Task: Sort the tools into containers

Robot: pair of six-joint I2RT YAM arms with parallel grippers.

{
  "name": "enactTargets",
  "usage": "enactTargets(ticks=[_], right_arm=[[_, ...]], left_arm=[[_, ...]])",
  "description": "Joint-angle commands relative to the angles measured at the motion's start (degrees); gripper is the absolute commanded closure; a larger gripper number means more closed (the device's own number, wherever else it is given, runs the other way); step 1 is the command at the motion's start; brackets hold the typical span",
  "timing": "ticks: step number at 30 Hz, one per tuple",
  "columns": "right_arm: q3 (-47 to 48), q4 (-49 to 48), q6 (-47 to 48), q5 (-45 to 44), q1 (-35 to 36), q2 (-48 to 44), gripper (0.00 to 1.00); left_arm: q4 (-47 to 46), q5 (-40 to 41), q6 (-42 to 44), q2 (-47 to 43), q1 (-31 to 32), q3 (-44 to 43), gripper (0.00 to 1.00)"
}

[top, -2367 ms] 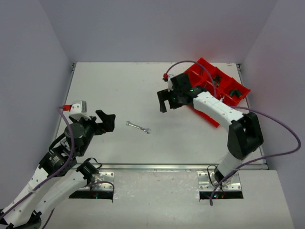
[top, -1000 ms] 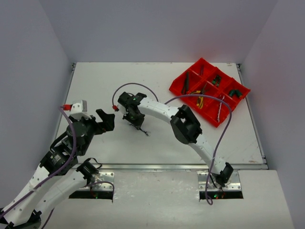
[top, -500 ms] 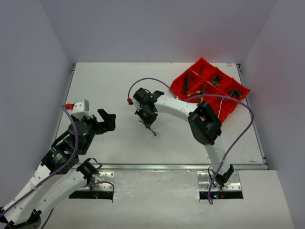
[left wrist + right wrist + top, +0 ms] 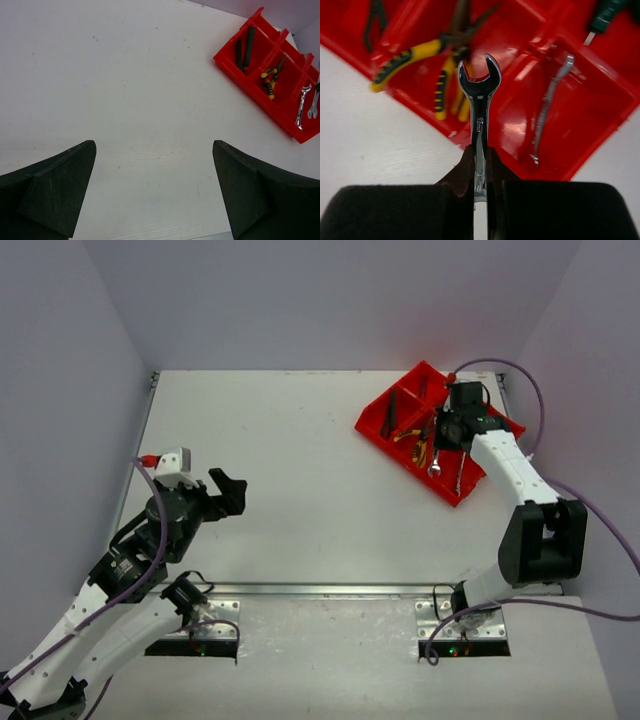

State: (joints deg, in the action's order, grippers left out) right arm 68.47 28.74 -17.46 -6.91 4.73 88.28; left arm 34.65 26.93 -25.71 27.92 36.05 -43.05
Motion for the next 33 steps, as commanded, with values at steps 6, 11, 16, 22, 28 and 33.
enactTargets(ticks=[6, 11, 16, 22, 28, 33], right_arm=[[-1.6, -8.4, -2.5, -10.4, -9.5, 1.7, 1.00], [1.5, -9.5, 0.3, -10.4, -10.4, 6.9, 1.00], [2.6, -7.5, -0.1, -10.1, -10.5, 7.8, 0.47], [4.0, -2.9, -1.5, -8.5, -10.4, 4.1, 0.01], [-3.2, 0.1, -2.6, 0.1, -5.7, -13.5, 0.01], [-3.8, 8.7, -3.2, -0.1, 2.3, -25.7, 0.01]], left_arm=[[-3.4, -2.7, 1.6, 2.2, 0.2, 0.2, 0.00], [-3.5, -2.5, 1.5, 1.3, 0.2, 0.3, 0.00], [-3.4, -2.3, 1.5, 1.8, 0.2, 0.3, 0.00], [-3.9, -2.3, 1.6, 3.9, -0.1, 0.1, 0.00], [-2.7, -2.0, 1.3, 8.7, -10.1, -1.3, 0.00], [-2.6, 0.5, 1.5, 8.9, -16.2, -1.7, 0.00]])
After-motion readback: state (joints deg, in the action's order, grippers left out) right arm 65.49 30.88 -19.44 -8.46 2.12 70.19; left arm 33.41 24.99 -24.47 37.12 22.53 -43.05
